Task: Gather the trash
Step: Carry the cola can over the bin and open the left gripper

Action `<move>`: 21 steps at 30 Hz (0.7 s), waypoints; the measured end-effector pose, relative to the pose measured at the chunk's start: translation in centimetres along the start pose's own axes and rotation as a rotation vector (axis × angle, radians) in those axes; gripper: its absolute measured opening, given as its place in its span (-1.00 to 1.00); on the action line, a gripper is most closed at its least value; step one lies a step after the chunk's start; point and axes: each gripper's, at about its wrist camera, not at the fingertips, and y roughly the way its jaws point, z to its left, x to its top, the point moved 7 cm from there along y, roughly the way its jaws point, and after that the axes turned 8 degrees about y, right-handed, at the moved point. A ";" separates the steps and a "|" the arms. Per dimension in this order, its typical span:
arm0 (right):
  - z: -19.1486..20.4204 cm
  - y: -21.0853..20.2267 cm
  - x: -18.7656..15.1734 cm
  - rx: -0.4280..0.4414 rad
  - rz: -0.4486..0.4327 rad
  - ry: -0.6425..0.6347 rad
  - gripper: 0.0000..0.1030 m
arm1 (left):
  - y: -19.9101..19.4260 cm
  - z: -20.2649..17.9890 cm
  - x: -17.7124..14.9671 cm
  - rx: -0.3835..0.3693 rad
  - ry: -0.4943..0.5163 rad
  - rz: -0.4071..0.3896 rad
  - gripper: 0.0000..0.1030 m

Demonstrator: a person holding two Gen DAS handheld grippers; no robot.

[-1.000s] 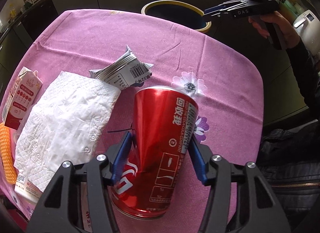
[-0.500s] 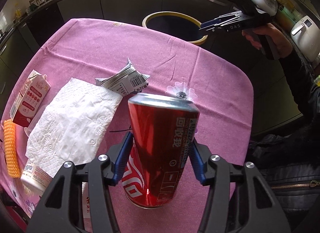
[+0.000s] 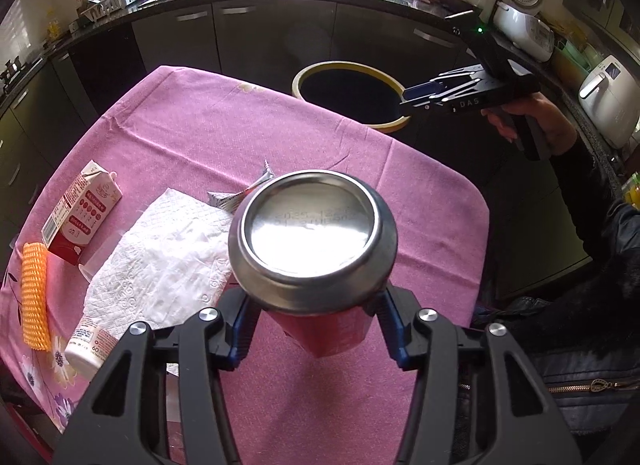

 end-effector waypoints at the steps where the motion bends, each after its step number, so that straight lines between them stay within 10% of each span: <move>1: 0.1 -0.2 0.0 0.002 -0.003 -0.001 0.00 | -0.1 0.0 0.1 0.000 -0.005 -0.005 -0.03; 21: -2.9 -4.8 -0.8 -0.009 -0.091 0.030 0.00 | -0.3 0.2 8.3 -0.014 0.001 -0.068 -0.03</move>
